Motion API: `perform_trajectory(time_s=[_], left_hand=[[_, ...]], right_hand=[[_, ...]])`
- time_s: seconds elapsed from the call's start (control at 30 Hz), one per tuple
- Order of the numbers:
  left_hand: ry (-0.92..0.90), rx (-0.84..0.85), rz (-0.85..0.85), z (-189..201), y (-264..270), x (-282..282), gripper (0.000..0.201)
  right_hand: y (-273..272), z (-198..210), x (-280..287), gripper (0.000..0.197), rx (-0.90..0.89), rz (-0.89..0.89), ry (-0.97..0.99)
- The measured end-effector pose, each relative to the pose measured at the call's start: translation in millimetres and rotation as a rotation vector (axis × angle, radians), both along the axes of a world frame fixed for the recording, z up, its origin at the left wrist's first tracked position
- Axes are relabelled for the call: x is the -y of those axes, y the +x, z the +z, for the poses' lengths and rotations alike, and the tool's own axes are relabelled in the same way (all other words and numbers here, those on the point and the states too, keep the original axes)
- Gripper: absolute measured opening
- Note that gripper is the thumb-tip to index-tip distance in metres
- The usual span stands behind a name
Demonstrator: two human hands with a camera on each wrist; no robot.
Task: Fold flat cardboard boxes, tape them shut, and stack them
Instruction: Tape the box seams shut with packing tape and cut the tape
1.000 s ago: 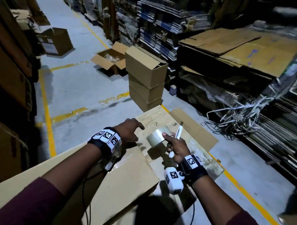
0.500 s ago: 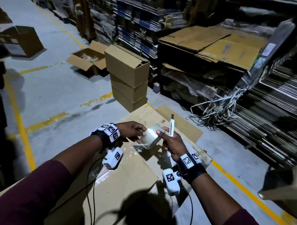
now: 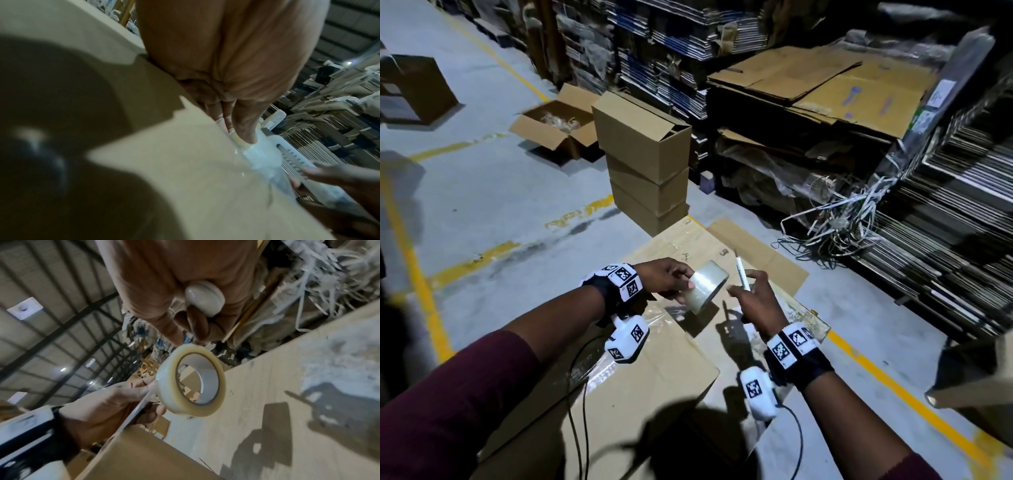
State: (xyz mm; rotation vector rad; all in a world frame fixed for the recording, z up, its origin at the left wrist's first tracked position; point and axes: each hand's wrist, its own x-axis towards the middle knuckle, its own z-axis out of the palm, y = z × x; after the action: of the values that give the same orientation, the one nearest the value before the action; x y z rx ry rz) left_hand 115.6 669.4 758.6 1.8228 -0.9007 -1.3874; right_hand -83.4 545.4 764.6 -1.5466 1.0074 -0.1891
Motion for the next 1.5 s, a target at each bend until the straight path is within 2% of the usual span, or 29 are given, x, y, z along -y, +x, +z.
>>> perform_trajectory(time_s=[0.07, 0.17, 0.23, 0.3, 0.43, 0.6, 0.8, 1.0, 1.07, 1.13, 1.23, 1.33, 1.43, 1.5], left_hand=[[-0.023, -0.026, 0.025, 0, 1, 0, 0.026], [-0.050, -0.046, 0.022, 4, 1, 0, 0.012], [-0.054, -0.032, -0.006, 5, 2, 1, 0.009], [-0.049, -0.029, -0.013, 6, 2, 2, 0.008], [-0.047, -0.019, 0.000, 6, 2, 3, 0.011], [-0.067, -0.027, 0.006, 1, 5, 2, 0.015], [-0.091, -0.017, -0.003, 0, 6, 0, 0.035], [-0.118, -0.026, -0.001, -5, 7, 2, 0.028], [-0.119, -0.031, 0.043, -5, 5, 3, 0.027], [-0.126, -0.048, 0.099, -6, 5, 3, 0.030], [-0.129, -0.068, 0.135, -8, 5, 3, 0.030], [-0.121, -0.065, 0.125, -8, 6, 3, 0.030], [-0.131, -0.066, 0.120, -5, 4, 2, 0.022], [-0.139, -0.076, 0.097, -3, 4, 1, 0.016]], right_hand=[[-15, 6, -2, 0.026, 0.008, 0.054, -0.012], [-40, 14, -6, 0.019, 0.140, 0.298, -0.046], [-53, 17, -8, 0.021, 0.135, 0.504, -0.201], [-59, 18, -8, 0.025, 0.095, 0.619, -0.419], [-54, 27, -19, 0.030, 0.086, 0.615, -0.708], [-35, 36, -32, 0.020, 0.004, 0.680, -0.944], [-26, 48, -46, 0.020, -0.166, 0.732, -1.054], [-20, 64, -51, 0.019, -0.300, 0.776, -1.024], [-19, 66, -49, 0.021, -0.428, 0.842, -1.046], [-20, 63, -49, 0.023, -0.542, 0.916, -1.011], [-29, 51, -44, 0.018, -0.568, 0.914, -0.930], [-48, 37, -29, 0.024, -0.482, 0.857, -0.889], [-70, 23, -25, 0.036, -0.207, 0.785, -0.895], [-77, 10, -26, 0.027, 0.008, 0.673, -0.888]])
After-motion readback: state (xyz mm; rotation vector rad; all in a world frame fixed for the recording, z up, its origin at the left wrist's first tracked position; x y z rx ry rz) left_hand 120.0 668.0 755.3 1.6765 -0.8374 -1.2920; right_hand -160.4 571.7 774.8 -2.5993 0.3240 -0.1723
